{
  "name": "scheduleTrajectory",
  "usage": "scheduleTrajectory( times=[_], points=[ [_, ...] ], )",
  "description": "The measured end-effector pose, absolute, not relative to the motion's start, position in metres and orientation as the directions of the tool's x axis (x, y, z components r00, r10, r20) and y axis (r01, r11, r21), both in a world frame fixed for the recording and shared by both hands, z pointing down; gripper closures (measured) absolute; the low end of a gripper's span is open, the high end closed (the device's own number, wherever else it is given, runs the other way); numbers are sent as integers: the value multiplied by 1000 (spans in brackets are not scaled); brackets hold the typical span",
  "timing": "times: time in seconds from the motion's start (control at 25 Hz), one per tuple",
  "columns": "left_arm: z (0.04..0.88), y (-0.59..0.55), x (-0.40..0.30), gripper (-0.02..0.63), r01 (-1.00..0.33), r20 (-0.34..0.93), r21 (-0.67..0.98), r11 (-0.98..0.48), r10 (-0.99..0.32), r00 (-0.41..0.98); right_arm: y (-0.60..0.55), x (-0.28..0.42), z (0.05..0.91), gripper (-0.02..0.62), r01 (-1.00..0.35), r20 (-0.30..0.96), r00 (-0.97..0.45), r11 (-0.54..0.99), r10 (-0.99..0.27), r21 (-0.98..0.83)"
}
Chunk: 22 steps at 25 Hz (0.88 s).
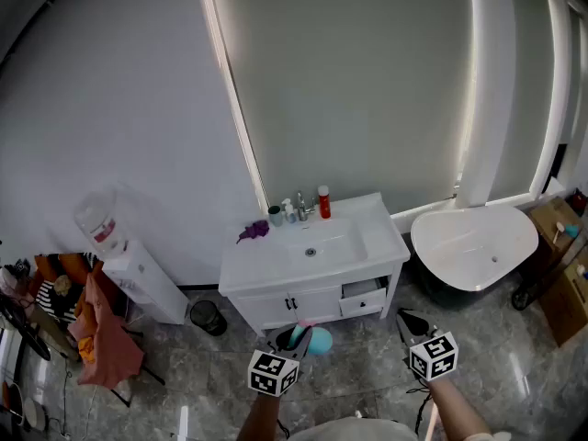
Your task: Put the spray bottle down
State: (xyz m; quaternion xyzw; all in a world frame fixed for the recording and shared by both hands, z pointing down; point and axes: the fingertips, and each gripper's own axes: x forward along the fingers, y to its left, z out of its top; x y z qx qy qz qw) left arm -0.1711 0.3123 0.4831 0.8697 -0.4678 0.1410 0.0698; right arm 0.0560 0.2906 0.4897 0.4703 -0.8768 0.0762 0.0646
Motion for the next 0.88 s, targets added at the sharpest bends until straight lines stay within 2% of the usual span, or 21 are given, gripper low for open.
scheduleTrajectory(
  times=[0.56,0.88],
  points=[
    [490,309,-164,543,-840,324,-3,-543,-795,513,283,64,492,585,-832,171,-555,547,-814,-95],
    [497,305,-140,543,-849,338,3,-528,-799,498,276,97,499,586,-839,172,-545,531,-821,-121]
  ],
)
